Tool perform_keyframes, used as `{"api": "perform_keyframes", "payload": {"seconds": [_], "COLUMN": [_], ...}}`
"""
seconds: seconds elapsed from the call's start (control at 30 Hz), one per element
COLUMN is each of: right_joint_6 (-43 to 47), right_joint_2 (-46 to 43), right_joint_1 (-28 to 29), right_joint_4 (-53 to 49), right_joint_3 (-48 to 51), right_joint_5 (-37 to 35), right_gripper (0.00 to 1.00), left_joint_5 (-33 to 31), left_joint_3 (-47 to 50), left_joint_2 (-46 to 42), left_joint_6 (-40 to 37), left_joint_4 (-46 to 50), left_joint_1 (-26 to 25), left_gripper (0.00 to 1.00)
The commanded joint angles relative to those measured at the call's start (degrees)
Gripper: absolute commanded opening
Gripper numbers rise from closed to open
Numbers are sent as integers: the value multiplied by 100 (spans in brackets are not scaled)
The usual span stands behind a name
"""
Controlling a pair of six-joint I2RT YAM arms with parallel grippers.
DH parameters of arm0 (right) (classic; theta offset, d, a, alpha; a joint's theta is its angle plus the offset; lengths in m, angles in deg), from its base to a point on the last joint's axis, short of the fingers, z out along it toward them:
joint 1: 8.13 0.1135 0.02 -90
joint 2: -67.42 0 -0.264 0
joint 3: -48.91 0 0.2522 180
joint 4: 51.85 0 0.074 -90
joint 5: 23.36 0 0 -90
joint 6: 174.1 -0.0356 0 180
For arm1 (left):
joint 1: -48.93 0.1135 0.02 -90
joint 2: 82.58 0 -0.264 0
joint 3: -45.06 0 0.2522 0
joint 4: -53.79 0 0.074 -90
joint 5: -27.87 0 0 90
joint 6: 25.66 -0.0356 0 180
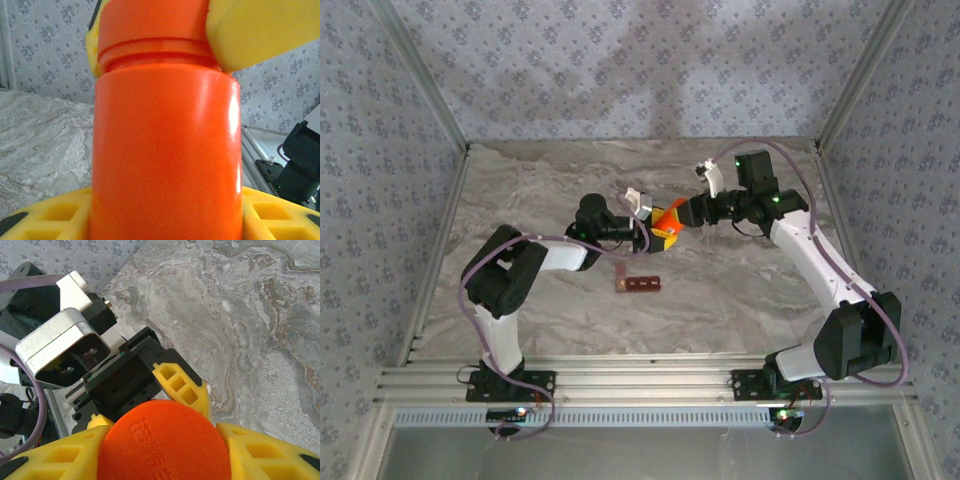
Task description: Sort the pills into containers
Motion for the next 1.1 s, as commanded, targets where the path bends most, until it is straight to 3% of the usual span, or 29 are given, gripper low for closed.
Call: {"api": "perform_keyframes", "payload": {"seconds": [0.0,0.17,0.4,0.8,1.0,1.07], "right_joint_6": [0,-320,-1602,-3880,-3528,-3286], "right_joint_2": [-52,-141,-447,-673,-643,-622], "right_joint_1": [-65,-59,48,110,297,355], "right_joint_4": [-50,231,1137,1641,1455,1411], "right_joint_3": [82,208,797,1277,1074,965], "right_joint_5": [-62,70,-192,-1357,-1396,-1326], "right_gripper": [44,27,19,14,17,25], "left_joint_5": [135,130,78,-213,-243,-256], "left_joint_3": [-72,-65,-37,93,87,96], "left_joint_2": [-236,-236,-236,-218,-175,-157], "left_joint_6": [-9,-9,0,143,215,244], "left_joint_4": [-354,-375,-456,-857,-1007,-1075], "left_joint_1": [-22,-24,-27,-5,-6,-12], "left_gripper": [0,0,0,0,0,0]}}
